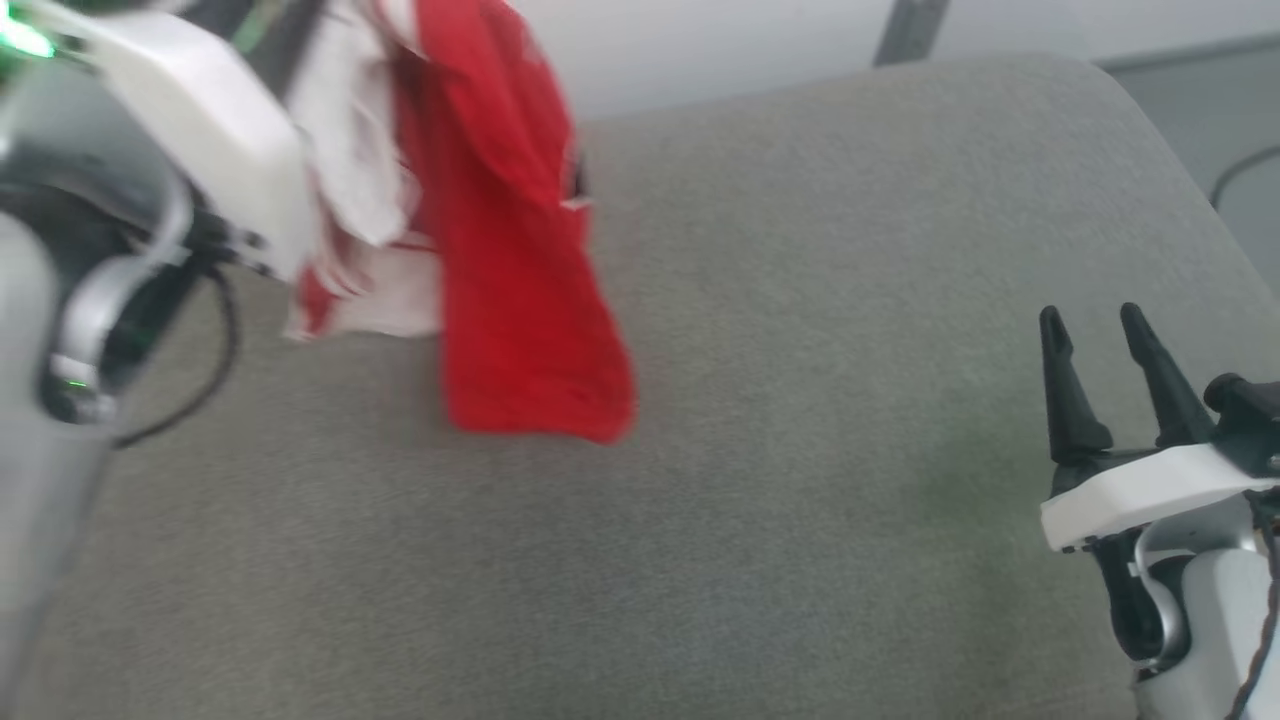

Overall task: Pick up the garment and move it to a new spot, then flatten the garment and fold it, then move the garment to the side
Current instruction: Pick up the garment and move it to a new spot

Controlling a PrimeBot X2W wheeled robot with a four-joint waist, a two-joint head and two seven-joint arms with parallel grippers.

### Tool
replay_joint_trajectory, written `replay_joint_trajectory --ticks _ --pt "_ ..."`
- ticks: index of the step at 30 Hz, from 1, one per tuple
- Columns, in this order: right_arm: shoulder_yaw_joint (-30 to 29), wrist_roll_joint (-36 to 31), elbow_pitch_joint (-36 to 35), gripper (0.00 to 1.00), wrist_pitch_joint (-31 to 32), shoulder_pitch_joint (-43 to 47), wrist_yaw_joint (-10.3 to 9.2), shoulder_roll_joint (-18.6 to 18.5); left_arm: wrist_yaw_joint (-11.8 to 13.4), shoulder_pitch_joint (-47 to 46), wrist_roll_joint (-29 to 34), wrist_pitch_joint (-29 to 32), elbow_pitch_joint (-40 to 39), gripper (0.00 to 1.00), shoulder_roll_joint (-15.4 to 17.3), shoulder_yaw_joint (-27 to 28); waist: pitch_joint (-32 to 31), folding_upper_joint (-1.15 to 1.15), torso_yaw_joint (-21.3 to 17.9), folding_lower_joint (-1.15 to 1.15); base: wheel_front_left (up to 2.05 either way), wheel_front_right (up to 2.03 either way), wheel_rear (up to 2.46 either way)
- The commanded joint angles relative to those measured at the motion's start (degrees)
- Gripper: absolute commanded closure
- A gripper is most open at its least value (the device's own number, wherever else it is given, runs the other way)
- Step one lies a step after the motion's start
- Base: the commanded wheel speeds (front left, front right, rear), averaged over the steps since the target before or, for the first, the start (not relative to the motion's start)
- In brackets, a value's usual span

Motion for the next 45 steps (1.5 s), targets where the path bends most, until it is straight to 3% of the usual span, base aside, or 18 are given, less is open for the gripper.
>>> replay_joint_trajectory --ticks 1,12,22,32,34,35,36,37,45 --pt "0.2 0.5 0.7 0.00 -0.9 -0.5 0.03 0.8 0.0 0.8 -0.4 0.8 -0.2 1.00 -1.3 -1.3 1.7 0.00 -1.9 0.00 0.00 0.00 0.00" --pt "1.7 1.3 4.1 0.00 -3.2 -1.5 0.03 2.6 1.0 10.9 -1.9 4.2 2.5 1.00 -5.5 -9.7 4.3 0.00 -3.2 0.00 0.00 0.00 0.00" --pt "4.3 2.1 6.8 0.00 -4.6 -4.2 0.03 3.0 -1.3 18.6 -2.4 1.0 14.1 1.00 -9.3 -15.4 6.1 0.00 -2.9 0.00 0.00 0.00 0.00" --pt "5.8 2.7 8.6 0.00 -5.4 -6.2 0.03 2.2 -5.0 18.2 -1.7 -2.5 27.6 0.98 -13.1 -19.2 6.7 0.00 -2.0 0.00 0.00 0.00 0.00" --pt "5.9 2.8 8.9 0.00 -5.4 -6.3 0.03 2.0 -5.7 17.8 -1.6 -3.1 29.6 0.73 -13.5 -19.7 6.4 0.00 -1.7 0.00 0.00 0.00 0.00" --pt "5.9 2.8 9.0 0.00 -5.4 -6.3 0.03 1.9 -6.0 17.5 -1.7 -3.5 30.4 0.53 -13.7 -19.7 6.2 0.00 -1.6 0.00 0.00 0.00 0.00" --pt "5.9 2.8 9.2 0.00 -5.5 -6.2 0.03 1.9 -6.2 17.3 -2.0 -4.0 30.9 0.13 -14.0 -19.6 5.8 0.00 -1.4 0.00 0.00 0.00 0.00" --pt "5.9 2.8 9.4 0.00 -5.5 -6.0 0.03 1.8 -6.5 17.2 -2.4 -4.4 31.5 0.00 -14.3 -19.5 5.5 0.00 -1.1 0.00 0.00 0.00 0.00" --pt "5.6 2.6 9.9 0.00 -5.3 -3.8 0.03 0.1 -8.2 16.0 -4.0 -8.4 31.0 0.00 -14.0 -18.9 1.1 0.00 1.8 0.00 0.00 0.00 0.00"
